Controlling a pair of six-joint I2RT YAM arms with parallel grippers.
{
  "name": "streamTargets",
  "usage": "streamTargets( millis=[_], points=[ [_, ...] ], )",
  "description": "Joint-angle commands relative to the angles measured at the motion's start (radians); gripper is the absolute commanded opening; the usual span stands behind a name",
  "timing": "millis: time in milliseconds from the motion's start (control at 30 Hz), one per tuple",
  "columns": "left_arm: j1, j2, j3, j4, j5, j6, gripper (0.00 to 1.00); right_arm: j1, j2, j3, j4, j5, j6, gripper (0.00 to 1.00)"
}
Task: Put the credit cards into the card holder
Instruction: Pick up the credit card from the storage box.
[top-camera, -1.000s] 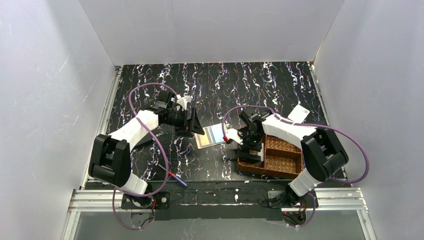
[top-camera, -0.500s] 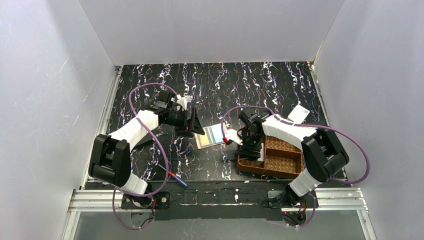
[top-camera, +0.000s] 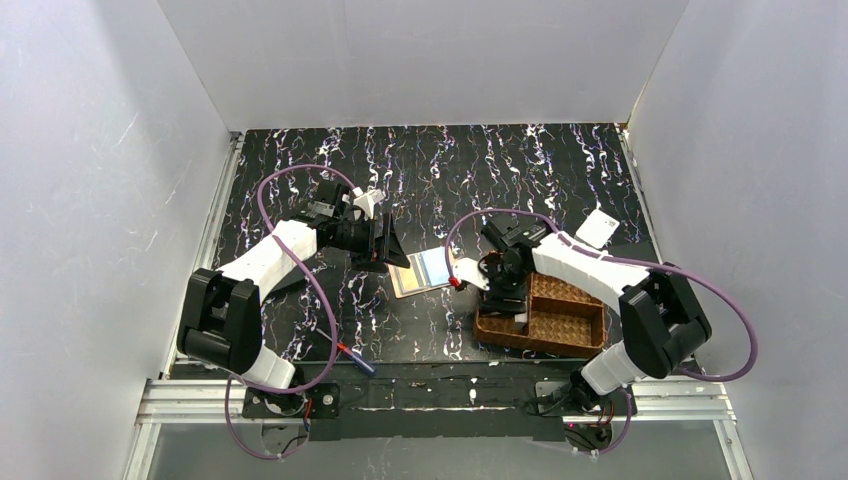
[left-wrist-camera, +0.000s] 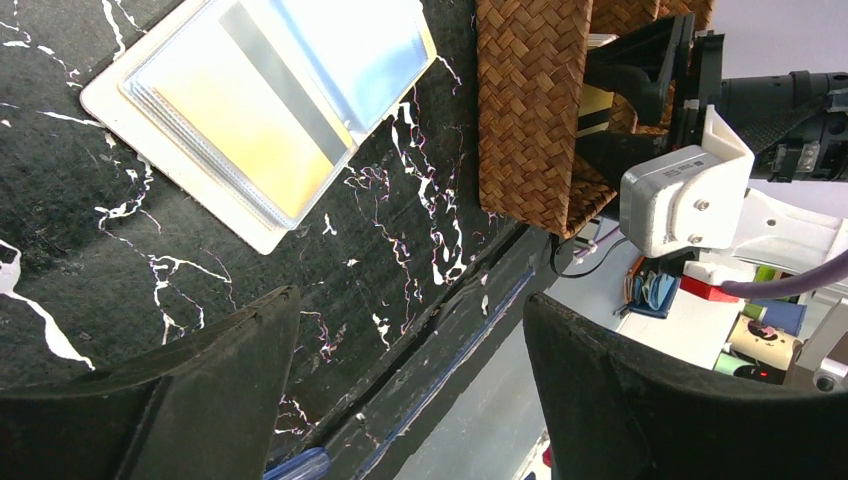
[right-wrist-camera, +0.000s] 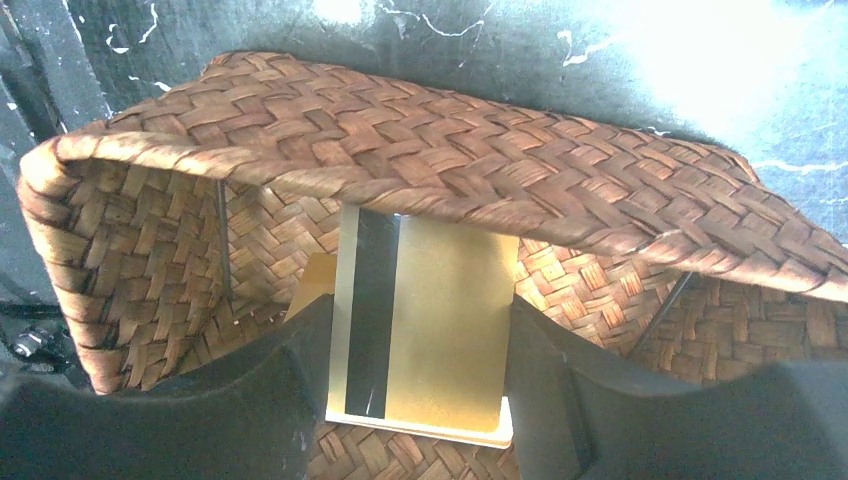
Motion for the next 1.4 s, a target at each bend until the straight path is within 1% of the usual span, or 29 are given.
streamTargets(
  millis=[0,133,267,433,533,600,667,700,733,800,833,933,1067,1233,1367],
  points=[
    [0.006,-0.012,-0.01,0.001,0.017,0.002,0.81,0.014,-0.056,0.039,-0.068,0.013,-0.017,0.43],
    [0.007,-0.015,-0.013,0.004,0.014,0.002,0.81,0.021,-0.09,0.054,-0.09,0.039,0.003,0.42],
    [0.007,-0.021,-0.015,0.006,0.007,0.007,0.82,0.023,-0.134,0.062,-0.087,0.073,0.027,0.38],
    [0.006,-0.039,-0.018,0.018,0.001,0.0,0.82,0.023,-0.204,0.075,-0.088,0.129,0.091,0.38],
    [0.007,-0.058,-0.003,0.014,0.009,-0.026,0.83,0.023,-0.263,0.092,-0.086,0.173,0.14,0.38],
    [0.008,-0.074,0.008,0.036,0.036,-0.077,0.83,0.022,-0.297,0.102,-0.079,0.192,0.177,0.37],
    [0.008,-0.103,-0.003,0.128,0.08,-0.188,0.85,0.023,-0.34,0.115,-0.059,0.189,0.238,0.33],
    [0.005,-0.121,-0.025,0.213,0.107,-0.284,0.86,0.023,-0.36,0.12,-0.039,0.177,0.272,0.3],
    [-0.002,-0.14,-0.063,0.335,0.139,-0.416,0.87,0.022,-0.38,0.123,-0.008,0.155,0.31,0.26],
    [-0.038,-0.152,-0.102,0.544,0.128,-0.549,0.88,0.024,-0.422,0.107,0.048,0.122,0.383,0.24],
    [-0.064,-0.157,-0.111,0.607,0.11,-0.591,0.88,0.025,-0.441,0.097,0.076,0.111,0.414,0.24],
    [-0.158,-0.166,-0.121,0.71,0.002,-0.648,0.88,0.025,-0.492,0.072,0.156,0.081,0.487,0.25],
    [-0.254,-0.151,-0.148,0.863,-0.097,-0.737,0.88,0.024,-0.555,0.06,0.239,0.024,0.583,0.28],
    [-0.352,-0.108,-0.136,1.037,-0.146,-0.807,0.87,0.025,-0.597,0.061,0.337,-0.041,0.712,0.28],
    [-0.404,-0.084,-0.112,1.08,-0.148,-0.805,0.83,0.024,-0.613,0.058,0.382,-0.072,0.763,0.29]
  ],
)
